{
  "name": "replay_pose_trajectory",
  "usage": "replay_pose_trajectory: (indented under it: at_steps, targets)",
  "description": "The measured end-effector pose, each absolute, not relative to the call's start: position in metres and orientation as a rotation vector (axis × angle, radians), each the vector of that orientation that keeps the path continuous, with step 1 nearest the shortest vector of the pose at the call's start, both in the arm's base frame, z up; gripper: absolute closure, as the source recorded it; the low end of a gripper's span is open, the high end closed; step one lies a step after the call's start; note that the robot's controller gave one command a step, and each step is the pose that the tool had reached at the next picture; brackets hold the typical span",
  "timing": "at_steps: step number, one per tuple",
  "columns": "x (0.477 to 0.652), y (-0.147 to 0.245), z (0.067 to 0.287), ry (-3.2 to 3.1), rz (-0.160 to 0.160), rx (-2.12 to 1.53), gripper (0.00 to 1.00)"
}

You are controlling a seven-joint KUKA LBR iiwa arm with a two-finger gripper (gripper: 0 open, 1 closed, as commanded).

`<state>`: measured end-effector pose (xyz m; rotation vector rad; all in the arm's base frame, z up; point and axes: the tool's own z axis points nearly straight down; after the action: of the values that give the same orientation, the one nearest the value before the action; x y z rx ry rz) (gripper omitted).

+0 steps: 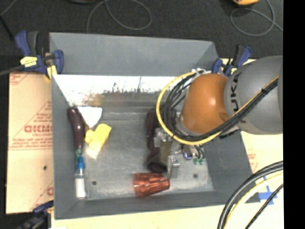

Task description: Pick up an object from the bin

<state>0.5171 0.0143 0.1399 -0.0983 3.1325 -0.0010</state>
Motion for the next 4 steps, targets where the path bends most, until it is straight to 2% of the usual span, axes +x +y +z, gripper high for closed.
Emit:
replay_pose_trajectory:
  at_steps: [1,2,3,4]
  targets:
    - [0.541,0.02,0.124,3.093,-0.004,-0.526,0.0]
    - [0.583,-0.014,0.073,3.003,-0.007,-0.879,0.0]
    - [0.601,0.054,0.073,2.875,-0.007,-1.239,1.0]
    - [0.601,0.054,0.073,2.875,-0.007,-1.239,1.0]
